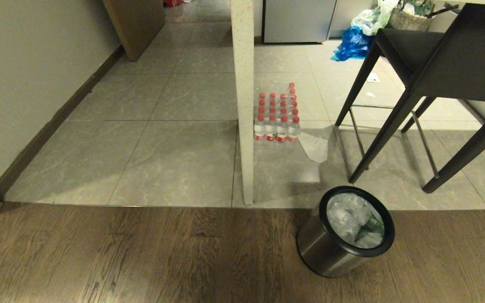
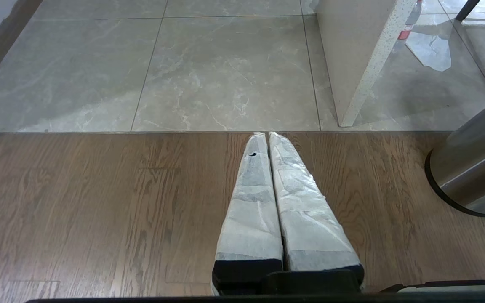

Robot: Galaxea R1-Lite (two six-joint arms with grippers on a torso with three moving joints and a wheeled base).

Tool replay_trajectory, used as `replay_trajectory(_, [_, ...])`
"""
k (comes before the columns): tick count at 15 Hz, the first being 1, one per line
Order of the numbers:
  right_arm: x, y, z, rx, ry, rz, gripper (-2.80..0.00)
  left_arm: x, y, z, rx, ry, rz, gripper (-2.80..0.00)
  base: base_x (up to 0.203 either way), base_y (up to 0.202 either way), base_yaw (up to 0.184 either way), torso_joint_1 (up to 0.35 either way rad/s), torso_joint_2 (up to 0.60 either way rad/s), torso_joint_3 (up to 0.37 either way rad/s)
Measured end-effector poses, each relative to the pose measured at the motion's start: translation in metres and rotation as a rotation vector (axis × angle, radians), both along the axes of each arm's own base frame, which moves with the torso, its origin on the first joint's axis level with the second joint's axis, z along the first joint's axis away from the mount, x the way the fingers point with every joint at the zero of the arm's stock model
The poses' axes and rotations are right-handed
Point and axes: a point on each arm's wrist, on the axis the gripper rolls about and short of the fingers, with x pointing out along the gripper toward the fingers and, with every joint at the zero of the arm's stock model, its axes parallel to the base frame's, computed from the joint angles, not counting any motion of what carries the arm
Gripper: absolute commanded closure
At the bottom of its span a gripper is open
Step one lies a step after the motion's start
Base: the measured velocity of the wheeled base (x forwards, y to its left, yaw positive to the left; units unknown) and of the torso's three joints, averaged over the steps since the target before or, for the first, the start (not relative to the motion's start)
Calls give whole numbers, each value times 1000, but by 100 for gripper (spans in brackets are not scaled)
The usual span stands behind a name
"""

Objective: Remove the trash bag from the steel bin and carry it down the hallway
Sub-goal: Place the outer trash can on the ground

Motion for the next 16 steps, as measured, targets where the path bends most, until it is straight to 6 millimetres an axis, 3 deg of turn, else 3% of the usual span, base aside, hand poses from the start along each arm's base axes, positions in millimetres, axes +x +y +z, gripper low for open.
replay_trajectory(16, [0, 0, 0, 0, 0, 0, 0, 0, 0, 0, 0, 0, 0, 0, 0, 0, 0, 0, 0, 0])
